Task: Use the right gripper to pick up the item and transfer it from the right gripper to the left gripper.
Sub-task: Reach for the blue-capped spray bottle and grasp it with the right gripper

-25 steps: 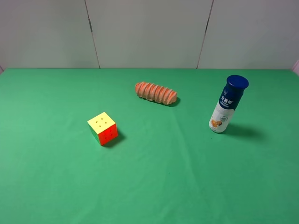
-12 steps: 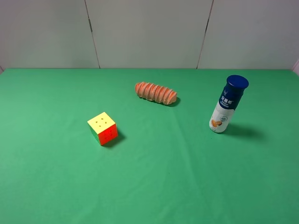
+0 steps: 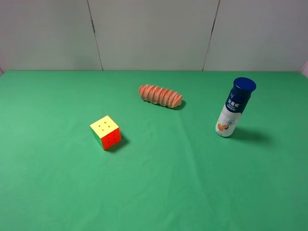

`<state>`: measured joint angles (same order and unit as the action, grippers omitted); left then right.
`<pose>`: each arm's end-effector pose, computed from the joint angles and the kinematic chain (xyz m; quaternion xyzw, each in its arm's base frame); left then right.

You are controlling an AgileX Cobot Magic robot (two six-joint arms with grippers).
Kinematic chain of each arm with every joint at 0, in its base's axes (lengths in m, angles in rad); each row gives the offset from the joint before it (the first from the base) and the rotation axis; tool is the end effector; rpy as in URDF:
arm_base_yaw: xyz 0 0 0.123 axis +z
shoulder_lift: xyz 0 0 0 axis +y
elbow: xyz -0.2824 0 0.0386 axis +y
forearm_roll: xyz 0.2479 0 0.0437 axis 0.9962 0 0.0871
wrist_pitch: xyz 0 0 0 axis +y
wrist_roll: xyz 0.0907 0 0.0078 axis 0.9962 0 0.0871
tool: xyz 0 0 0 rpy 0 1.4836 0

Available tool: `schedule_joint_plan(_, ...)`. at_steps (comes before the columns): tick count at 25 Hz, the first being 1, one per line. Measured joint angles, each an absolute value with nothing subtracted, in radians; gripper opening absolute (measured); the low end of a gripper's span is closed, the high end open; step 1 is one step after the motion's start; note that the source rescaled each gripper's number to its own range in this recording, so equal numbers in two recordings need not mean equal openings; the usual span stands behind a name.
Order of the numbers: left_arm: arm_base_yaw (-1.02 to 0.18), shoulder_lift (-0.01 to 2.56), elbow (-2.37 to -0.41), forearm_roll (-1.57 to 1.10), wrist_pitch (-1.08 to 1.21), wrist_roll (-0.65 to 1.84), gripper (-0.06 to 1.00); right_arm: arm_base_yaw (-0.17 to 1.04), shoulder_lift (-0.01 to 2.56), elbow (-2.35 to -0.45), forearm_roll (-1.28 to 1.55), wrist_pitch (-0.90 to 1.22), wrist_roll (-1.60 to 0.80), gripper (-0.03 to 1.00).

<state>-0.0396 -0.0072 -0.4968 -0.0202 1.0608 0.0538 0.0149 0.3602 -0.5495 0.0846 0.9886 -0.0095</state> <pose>-0.0056 -0.0014 0.2763 0.0402 0.8512 -0.0064 0.5232 0.0532 0.0072 0.2889 -0.0046 0.9084 0.0429 0.4158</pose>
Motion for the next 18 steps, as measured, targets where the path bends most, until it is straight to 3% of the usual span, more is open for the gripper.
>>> schedule_joint_plan(9, -0.040, -0.007, -0.497, -0.019, 1.061, 0.054, 0.70, 0.039, 0.977, -0.882, 0.074, 1.023, -0.048, 1.00)
schedule_joint_plan(18, -0.040, -0.007, -0.497, -0.019, 1.061, 0.054, 0.70, 0.120, 1.390, -1.184, 0.079, 1.107, -0.049, 1.00)
